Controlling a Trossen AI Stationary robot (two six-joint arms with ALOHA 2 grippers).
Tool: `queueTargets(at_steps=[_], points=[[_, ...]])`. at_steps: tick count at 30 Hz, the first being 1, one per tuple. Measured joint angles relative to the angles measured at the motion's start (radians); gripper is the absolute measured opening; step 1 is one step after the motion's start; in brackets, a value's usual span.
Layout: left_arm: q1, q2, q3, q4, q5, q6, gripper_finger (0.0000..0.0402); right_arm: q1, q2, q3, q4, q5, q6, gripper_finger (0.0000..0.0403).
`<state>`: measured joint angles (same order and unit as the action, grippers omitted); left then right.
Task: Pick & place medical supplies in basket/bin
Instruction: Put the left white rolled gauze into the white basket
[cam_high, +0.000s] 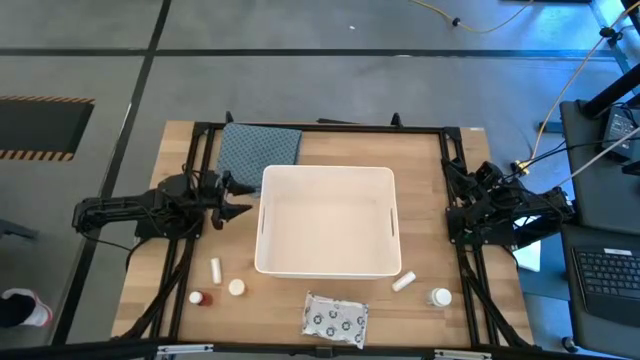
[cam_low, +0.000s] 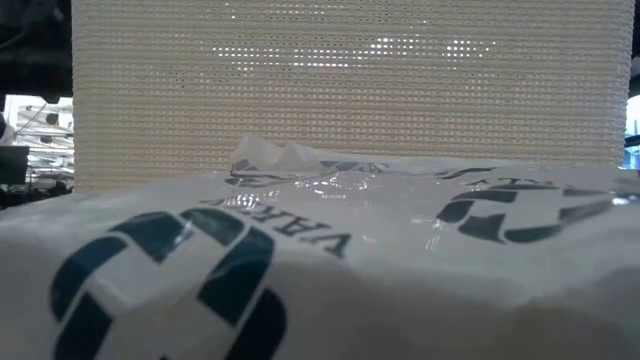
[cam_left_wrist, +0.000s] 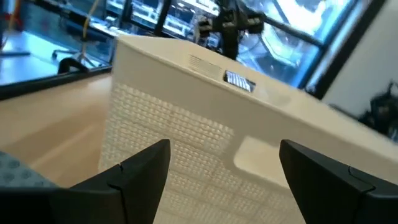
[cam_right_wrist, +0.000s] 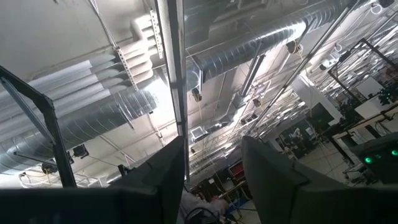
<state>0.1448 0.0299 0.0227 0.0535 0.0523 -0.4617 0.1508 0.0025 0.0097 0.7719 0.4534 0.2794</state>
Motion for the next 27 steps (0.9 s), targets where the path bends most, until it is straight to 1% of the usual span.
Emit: queueTargets(at_steps=[2,3,6,9,12,16,24,27], points=[[0.000,0.000,0.001,0.063,-0.030,-0.071,0.0295,0.000,0.000,0.000,0.000,0.000,-0.001,0.0160],[0.000,0.000,0.009,0.078,-0.036,-0.083,0.0295,0.000,0.000,0.000,0.000,0.000,-0.005,0.0160],[0.000,0.006,0.073,0.026,-0.093,-0.061,0.0295,0.000,0.000,0.000,0.000,0.000,-0.054,0.0160],[0.000,0.045,0.188,-0.150,-0.196,0.001,0.0295,0.000,0.000,0.000,0.000,0.000,-0.085,0.0160],[0.000,0.111,0.335,-0.313,-0.296,0.054,0.0295,0.000,0.000,0.000,0.000,0.000,-0.088,0.0160],[0.000,0.236,0.548,-0.519,-0.376,0.038,0.0294,0.000,0.000,0.000,0.000,0.000,-0.079,0.0160],[0.000,0.568,0.916,-0.920,-0.375,0.006,0.0294,0.000,0.000,0.000,-0.022,0.000,-0.080,0.0160],[0.000,0.695,1.062,-1.144,-0.382,-0.043,0.0294,0.000,0.000,0.000,-0.045,0.000,-0.079,0.0160]])
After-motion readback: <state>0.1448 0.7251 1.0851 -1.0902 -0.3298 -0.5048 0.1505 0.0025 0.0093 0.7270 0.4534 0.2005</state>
